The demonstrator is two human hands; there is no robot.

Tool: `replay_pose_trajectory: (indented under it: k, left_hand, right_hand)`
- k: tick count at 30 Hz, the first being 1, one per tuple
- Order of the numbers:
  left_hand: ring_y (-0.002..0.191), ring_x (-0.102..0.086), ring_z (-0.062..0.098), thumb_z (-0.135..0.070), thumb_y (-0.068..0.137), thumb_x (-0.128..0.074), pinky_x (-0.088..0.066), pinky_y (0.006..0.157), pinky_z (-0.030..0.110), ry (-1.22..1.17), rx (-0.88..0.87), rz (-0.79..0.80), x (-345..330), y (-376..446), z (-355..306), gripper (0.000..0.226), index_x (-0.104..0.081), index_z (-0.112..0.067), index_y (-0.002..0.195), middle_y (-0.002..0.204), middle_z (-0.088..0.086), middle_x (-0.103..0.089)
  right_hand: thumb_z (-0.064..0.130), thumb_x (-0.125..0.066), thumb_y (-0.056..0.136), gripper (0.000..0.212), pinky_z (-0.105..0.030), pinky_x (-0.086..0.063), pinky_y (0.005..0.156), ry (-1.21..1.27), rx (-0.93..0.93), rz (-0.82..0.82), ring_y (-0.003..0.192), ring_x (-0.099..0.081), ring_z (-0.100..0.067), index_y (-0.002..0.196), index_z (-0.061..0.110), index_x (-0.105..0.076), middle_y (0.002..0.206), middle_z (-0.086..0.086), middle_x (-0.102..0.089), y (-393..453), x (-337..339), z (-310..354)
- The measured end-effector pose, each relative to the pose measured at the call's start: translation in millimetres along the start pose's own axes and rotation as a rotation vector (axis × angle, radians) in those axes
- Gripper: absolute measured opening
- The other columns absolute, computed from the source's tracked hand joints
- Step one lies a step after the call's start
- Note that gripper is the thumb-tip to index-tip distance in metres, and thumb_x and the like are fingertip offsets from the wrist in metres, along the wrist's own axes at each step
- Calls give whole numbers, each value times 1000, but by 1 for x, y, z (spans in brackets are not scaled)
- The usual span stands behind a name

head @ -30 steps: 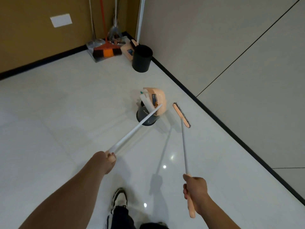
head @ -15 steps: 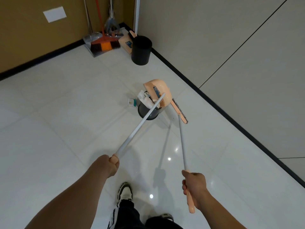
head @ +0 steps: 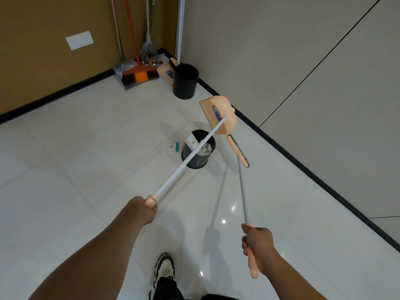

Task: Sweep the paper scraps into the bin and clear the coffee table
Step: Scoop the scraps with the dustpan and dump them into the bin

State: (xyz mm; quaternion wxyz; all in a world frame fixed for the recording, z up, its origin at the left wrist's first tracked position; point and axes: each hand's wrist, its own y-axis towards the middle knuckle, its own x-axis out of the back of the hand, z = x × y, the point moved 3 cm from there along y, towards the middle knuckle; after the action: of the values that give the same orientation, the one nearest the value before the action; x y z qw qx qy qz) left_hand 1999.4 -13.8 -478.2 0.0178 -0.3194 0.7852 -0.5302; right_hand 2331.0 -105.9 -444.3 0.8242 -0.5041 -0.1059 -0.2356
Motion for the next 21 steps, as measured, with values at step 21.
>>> replay_pose_trajectory:
  k: [21]
  left_hand:
    - [75,-64,30,-33,89,-61,-52,34,37,-13,-839,-395,21,37,-241,22,-56,-29,110,86,3,-57]
  right_hand:
    - [11,-63,93,18,-25,-36,40,28,131,236,37,-40,-19,83,-3,-60,50,-10,-48,64,-146,193]
